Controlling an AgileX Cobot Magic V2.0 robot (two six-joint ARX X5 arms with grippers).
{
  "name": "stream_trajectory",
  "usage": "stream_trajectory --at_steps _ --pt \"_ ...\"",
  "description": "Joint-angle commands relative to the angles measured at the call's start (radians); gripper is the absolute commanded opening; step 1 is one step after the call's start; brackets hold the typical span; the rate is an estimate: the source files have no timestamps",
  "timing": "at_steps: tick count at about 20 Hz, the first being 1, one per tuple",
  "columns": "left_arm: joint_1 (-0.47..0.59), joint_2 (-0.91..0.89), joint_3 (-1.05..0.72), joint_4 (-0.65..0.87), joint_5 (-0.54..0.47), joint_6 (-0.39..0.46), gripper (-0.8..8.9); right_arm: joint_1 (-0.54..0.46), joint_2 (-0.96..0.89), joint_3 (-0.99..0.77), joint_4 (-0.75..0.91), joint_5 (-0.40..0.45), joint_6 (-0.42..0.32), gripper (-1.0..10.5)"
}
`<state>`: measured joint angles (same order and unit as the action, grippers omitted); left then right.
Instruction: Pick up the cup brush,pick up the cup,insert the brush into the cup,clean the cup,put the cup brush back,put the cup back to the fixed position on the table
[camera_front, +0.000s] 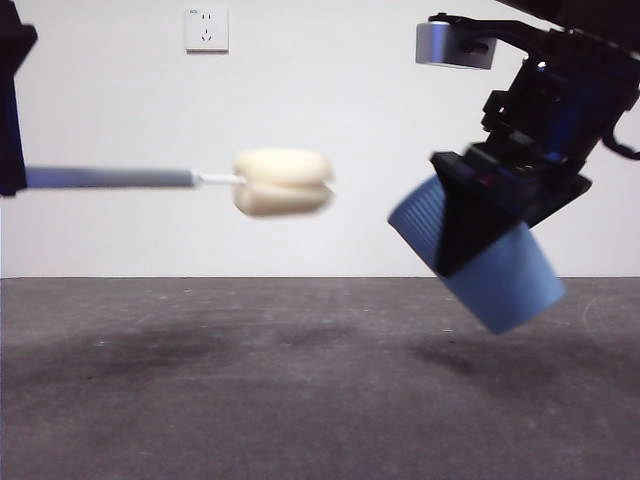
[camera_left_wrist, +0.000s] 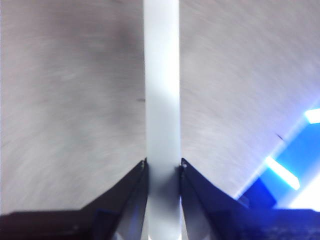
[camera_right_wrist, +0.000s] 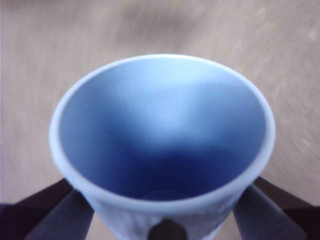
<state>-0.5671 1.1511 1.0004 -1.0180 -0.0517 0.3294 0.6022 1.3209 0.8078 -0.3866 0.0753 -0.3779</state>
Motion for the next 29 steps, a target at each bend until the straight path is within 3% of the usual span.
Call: stream_trajectory --at_steps 1,4,9,19,29 --pt "-0.003 0.043 0.003 -0.002 0.032 0.099 -0.09 0.037 0.003 0.015 -0.074 0.113 -0.165 -0.1" --pt "-0.027 0.078 0.003 0.003 0.036 0.104 -0.09 0.096 0.019 0.015 -0.165 0.276 -0.316 -0.1" --pt "-0.105 0.084 0.003 -0.009 0.08 0.117 -0.09 0.161 0.062 0.016 -0.166 0.46 -0.49 -0.1" --pt "-0.173 0.106 0.003 -0.013 0.111 0.081 -0.09 0.278 0.083 0.016 -0.096 0.516 -0.532 -0.1" --pt "-0.259 0.206 0.003 0.138 0.145 -0.104 -0.09 0.479 0.099 0.032 -0.055 0.534 -0.531 -0.1"
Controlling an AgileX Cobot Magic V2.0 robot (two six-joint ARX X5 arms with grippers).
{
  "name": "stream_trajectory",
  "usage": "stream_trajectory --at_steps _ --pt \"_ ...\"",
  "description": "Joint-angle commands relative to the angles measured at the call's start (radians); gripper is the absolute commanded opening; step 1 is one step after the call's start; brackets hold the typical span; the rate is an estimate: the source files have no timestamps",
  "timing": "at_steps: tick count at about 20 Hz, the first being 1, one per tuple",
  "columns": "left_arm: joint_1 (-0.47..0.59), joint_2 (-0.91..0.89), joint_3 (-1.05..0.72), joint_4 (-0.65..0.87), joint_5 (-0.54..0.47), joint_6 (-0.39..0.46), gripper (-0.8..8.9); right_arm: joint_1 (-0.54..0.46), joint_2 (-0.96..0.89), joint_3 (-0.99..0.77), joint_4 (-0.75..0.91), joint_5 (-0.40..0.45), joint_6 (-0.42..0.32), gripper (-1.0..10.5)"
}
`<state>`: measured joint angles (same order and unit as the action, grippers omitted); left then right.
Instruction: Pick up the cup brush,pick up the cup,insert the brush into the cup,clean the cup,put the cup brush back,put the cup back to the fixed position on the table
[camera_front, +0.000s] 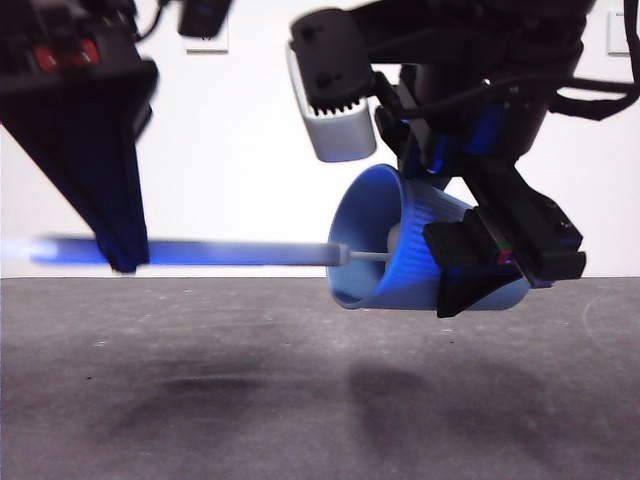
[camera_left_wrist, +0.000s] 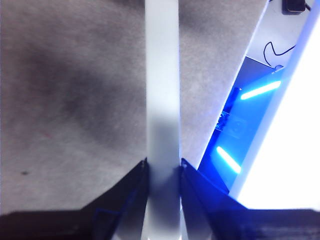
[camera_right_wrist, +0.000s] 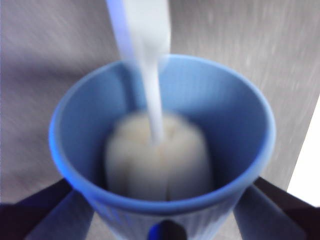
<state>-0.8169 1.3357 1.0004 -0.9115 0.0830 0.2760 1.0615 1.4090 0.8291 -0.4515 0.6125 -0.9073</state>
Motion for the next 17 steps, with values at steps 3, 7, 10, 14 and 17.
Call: stream_trajectory --at_steps 3,7,10,14,17 --pt "-0.026 0.038 0.003 0.07 0.029 -0.098 -0.09 0.033 0.011 0.011 0.002 0.009 0.028 -0.1" --pt "-0.018 0.029 0.003 -0.023 -0.037 -0.1 -0.08 0.008 0.011 0.011 -0.05 0.026 0.061 -0.1" --pt "-0.006 -0.005 0.003 -0.1 -0.108 -0.1 -0.09 -0.035 0.011 0.011 -0.078 0.026 0.082 -0.1" --pt "0.028 -0.088 0.003 -0.184 -0.108 -0.093 -0.09 -0.082 0.011 0.011 -0.081 0.026 0.083 -0.1" --pt "0.036 -0.1 0.003 -0.22 -0.108 -0.072 -0.09 -0.087 0.011 0.011 -0.065 0.023 0.066 -0.1"
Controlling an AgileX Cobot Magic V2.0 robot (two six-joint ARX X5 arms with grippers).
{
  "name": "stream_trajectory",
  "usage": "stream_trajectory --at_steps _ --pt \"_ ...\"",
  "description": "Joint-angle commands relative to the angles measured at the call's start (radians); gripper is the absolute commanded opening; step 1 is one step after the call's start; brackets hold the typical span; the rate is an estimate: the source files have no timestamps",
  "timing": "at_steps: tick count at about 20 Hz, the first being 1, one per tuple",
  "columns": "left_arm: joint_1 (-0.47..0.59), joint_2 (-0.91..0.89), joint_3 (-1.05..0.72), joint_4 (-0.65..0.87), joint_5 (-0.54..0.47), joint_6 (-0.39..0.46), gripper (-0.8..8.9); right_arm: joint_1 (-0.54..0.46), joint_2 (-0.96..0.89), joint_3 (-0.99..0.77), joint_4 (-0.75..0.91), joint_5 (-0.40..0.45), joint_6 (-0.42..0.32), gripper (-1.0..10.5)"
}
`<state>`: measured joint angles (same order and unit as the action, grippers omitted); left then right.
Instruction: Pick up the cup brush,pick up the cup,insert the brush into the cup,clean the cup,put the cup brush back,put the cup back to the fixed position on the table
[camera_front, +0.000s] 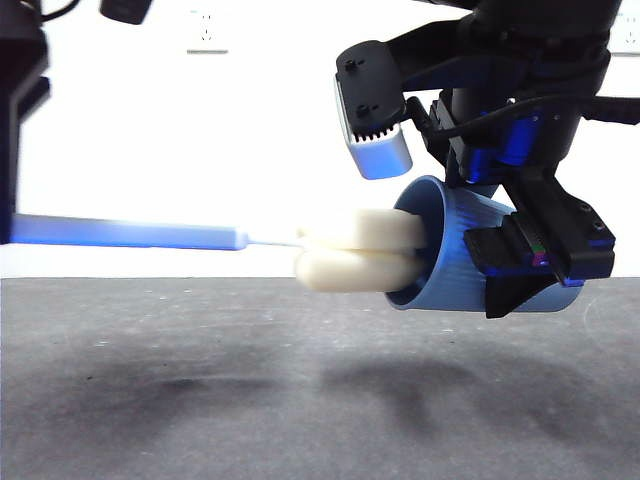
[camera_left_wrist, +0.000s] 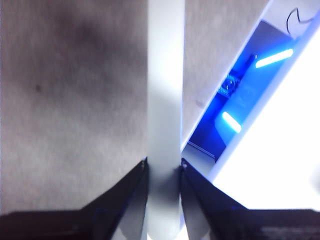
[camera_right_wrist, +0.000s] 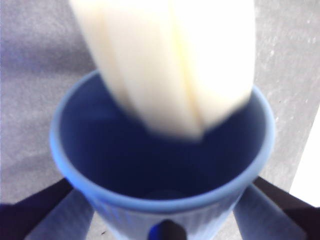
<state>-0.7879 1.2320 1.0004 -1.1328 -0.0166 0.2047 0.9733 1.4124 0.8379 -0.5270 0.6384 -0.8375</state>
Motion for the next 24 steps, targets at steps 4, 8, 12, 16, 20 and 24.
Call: stream_trajectory --at_steps 4,8,12,16,20,24 --pt "0.0 0.007 0.003 0.044 0.031 0.006 -0.09 0.001 0.008 0.003 0.025 -0.005 -0.01 -0.1" --pt "-0.005 0.023 0.003 0.091 0.067 0.008 -0.09 0.003 0.008 0.003 0.028 -0.012 -0.01 -0.1" --pt "-0.026 0.077 0.003 0.199 0.108 -0.003 -0.09 0.041 0.008 0.003 0.063 -0.034 -0.01 -0.1" --pt "-0.037 0.147 0.003 0.264 0.131 -0.032 -0.09 0.089 0.008 0.003 0.086 -0.038 -0.01 -0.1" --pt "-0.037 0.156 0.003 0.278 0.131 -0.058 -0.09 0.096 0.008 0.003 0.083 -0.036 -0.008 -0.1" --pt "-0.035 0.151 0.003 0.225 0.112 -0.065 -0.09 0.079 0.008 0.003 0.061 -0.025 0.012 -0.1"
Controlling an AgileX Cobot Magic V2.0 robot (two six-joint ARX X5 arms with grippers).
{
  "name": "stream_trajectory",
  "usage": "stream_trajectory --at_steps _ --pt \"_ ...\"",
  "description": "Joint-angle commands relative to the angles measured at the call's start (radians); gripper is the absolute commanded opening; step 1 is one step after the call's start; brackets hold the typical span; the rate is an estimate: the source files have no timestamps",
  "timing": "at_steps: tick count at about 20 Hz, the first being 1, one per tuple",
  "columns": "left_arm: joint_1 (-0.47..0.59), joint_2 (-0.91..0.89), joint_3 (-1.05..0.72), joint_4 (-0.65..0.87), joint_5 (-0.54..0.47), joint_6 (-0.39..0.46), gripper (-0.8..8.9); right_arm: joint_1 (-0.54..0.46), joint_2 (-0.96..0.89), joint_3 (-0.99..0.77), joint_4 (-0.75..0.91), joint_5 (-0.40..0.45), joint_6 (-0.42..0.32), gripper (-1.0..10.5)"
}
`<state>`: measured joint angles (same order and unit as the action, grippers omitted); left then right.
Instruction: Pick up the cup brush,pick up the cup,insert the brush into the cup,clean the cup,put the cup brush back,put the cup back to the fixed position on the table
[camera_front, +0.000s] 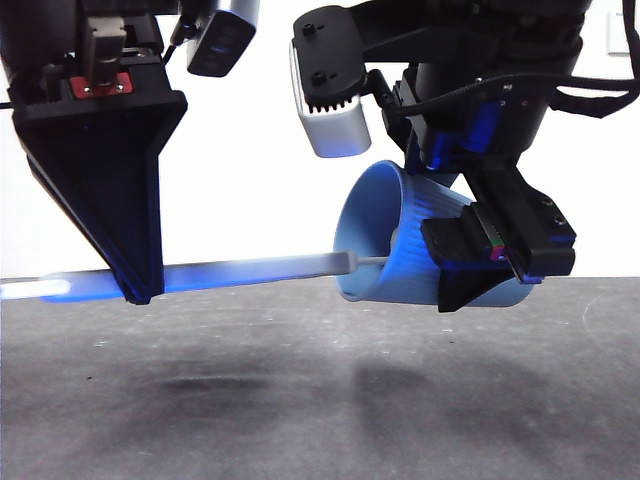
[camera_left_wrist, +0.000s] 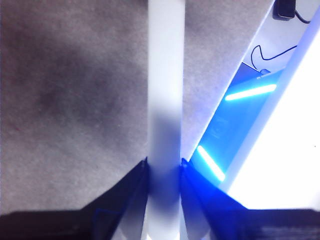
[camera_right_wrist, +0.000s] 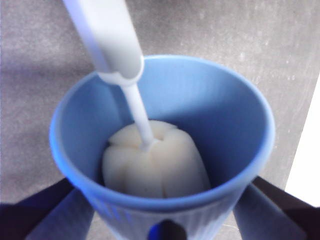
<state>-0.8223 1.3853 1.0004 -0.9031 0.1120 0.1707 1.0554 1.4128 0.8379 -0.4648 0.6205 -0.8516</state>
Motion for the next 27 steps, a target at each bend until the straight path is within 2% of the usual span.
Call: stream_trajectory --at_steps 1,3,6,13,15,19,21,24,27 --pt "0.0 -0.009 0.003 -0.02 -0.048 -0.04 -0.09 -0.014 0.008 0.003 -0.011 0.006 0.042 -0.1" --pt "0.006 -0.034 0.003 -0.06 -0.124 -0.041 -0.09 -0.045 0.007 0.003 -0.027 0.031 0.078 -0.1" --pt "0.05 -0.085 0.003 -0.117 -0.164 -0.04 -0.09 -0.101 0.006 0.003 -0.046 0.043 0.159 -0.1" --pt "0.212 -0.192 0.003 -0.146 -0.16 -0.064 -0.09 -0.191 -0.042 0.003 -0.029 0.033 0.412 -0.1" --pt "0.253 -0.192 0.002 -0.101 -0.155 -0.121 -0.09 -0.202 -0.088 0.003 -0.022 0.019 0.515 -0.1" --pt "0.32 -0.169 0.001 0.101 -0.086 -0.302 -0.09 -0.216 -0.227 0.003 -0.013 -0.074 0.721 -0.1" --pt "0.346 -0.12 0.001 0.164 -0.08 -0.36 -0.09 -0.217 -0.299 0.003 0.012 -0.111 0.8 -0.1" --pt "0.353 -0.029 0.001 0.252 -0.078 -0.425 -0.09 -0.217 -0.402 0.003 0.049 -0.165 0.872 -0.1" --pt "0.352 0.055 0.001 0.334 -0.079 -0.488 -0.09 -0.217 -0.464 0.003 0.061 -0.177 0.9 -0.1"
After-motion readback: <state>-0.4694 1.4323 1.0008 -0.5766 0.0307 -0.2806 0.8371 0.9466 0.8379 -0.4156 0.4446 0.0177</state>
